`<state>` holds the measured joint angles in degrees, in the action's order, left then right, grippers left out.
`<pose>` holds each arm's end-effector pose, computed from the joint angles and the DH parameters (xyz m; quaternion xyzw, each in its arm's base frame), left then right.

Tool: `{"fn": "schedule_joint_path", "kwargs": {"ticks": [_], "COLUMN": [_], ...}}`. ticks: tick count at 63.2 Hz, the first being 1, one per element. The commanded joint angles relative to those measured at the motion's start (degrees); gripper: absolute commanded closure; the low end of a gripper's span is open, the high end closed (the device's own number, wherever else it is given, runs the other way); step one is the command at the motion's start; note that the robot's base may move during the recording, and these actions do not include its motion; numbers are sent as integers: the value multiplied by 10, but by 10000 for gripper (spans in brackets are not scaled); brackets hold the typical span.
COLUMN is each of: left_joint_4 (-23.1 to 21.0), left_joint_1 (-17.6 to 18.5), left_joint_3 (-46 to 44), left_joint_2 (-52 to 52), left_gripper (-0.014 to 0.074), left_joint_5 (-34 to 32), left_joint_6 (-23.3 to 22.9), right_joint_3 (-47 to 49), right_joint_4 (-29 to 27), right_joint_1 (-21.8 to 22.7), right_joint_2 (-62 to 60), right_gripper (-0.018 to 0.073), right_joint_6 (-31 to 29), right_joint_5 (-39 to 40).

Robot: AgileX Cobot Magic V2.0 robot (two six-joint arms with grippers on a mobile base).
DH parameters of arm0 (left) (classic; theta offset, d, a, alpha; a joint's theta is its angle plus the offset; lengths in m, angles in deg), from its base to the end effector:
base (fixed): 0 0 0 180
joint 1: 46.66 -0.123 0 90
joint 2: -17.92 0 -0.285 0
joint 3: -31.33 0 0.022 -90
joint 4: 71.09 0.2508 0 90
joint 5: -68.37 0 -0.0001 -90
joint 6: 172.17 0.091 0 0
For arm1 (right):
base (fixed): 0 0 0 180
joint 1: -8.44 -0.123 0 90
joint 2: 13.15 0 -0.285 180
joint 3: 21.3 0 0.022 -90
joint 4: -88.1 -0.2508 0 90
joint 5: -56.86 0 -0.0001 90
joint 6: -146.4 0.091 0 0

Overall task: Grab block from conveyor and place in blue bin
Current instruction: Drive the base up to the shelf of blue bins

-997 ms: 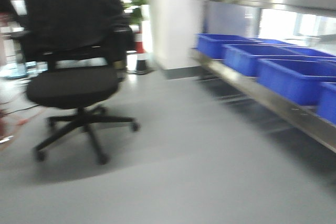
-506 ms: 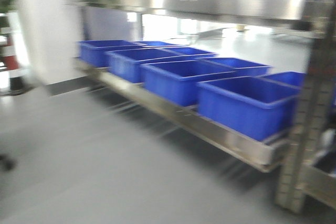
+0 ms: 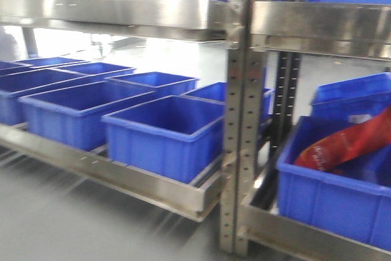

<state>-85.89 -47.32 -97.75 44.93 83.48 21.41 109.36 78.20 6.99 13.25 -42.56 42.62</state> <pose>0.0775 -0.0052 0.3222 0.0143 0.7226 -0.0245 0.6907 0.0732 0.0057 0.3331 -0.0200 0.7054 0.0279 0.7079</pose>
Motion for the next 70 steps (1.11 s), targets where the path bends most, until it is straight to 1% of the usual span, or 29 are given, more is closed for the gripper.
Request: {"fn": "schedule_joint_path", "kwargs": {"ticks": [1, 70], "left_joint_4": [0, 0], "left_joint_1": [-3, -3], "left_joint_3": [-1, -1], "left_joint_2": [-2, -2], "left_gripper": [708, 708], "left_joint_5": [-7, -7], "left_joint_6": [-2, -2], "right_joint_3": [4, 4], "right_joint_4": [4, 4], "right_joint_1": [1, 1], "right_joint_2": [-4, -4], "right_gripper": [727, 727], "right_joint_6": [-2, -2], "right_joint_5": [9, 9]}}
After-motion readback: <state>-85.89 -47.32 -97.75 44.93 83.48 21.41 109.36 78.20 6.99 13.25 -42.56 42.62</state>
